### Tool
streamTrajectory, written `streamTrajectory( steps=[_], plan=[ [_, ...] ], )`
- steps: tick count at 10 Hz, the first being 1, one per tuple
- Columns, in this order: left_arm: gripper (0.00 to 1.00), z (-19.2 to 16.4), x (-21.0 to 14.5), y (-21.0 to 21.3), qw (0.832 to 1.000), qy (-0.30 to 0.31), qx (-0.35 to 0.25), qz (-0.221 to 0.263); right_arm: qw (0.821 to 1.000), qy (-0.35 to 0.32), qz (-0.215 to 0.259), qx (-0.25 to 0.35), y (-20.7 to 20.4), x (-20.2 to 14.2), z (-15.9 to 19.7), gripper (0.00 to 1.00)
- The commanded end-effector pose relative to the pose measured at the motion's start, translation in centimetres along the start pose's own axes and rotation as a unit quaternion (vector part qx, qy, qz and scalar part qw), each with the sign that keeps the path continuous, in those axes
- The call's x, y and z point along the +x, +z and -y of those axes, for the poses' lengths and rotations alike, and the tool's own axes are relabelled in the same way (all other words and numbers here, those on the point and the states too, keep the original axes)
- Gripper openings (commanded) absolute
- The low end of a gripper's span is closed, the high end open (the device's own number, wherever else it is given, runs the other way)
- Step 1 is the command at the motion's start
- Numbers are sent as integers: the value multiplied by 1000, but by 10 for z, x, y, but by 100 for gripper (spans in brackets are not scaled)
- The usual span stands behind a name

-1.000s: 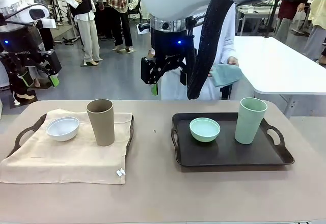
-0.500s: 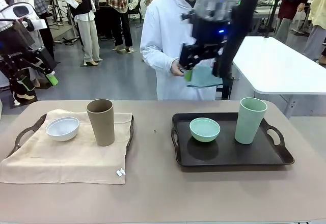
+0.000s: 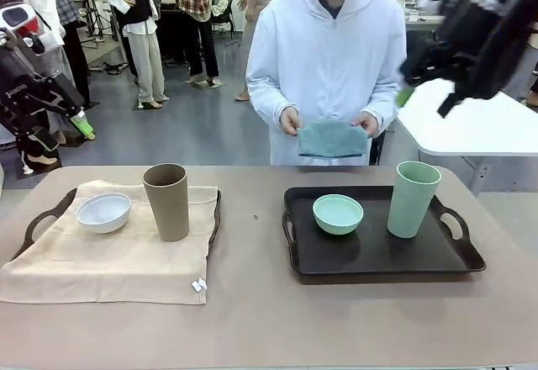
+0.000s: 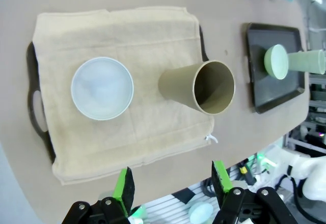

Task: Set up a tray with a mat and arrange the tableware.
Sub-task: Pick up the Picnic Bowl and Reusable plastic cup from the Handle tray in front of the human's position and hold them in the air.

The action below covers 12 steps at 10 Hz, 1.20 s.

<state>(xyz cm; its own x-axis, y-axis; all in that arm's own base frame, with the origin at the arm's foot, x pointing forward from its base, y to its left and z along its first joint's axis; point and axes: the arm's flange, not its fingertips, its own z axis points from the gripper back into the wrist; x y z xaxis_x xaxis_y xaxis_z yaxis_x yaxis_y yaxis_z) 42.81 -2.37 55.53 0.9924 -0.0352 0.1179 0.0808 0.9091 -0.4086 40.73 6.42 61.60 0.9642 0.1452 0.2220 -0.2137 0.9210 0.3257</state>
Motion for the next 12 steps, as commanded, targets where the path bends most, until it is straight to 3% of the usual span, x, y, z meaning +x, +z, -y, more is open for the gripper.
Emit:
streamTrajectory(
  steps=[1, 5, 8, 12],
  plan=[
    [81, -12, 5, 6, 999, -4, -51, 0, 997, -21, 39, 68, 17, -38, 49, 100],
    [81, -60, -17, 14, 985, 29, -171, 11, 979, -36, 91, 178, 38, -93, 138, 100],
    [81, -118, -47, 36, 971, 46, -234, -6, 964, -56, 97, 241, 32, -131, 184, 100],
    [81, -154, -76, 47, 961, 65, -269, 26, 944, -113, 118, 287, 23, -183, 225, 100]
  ],
)
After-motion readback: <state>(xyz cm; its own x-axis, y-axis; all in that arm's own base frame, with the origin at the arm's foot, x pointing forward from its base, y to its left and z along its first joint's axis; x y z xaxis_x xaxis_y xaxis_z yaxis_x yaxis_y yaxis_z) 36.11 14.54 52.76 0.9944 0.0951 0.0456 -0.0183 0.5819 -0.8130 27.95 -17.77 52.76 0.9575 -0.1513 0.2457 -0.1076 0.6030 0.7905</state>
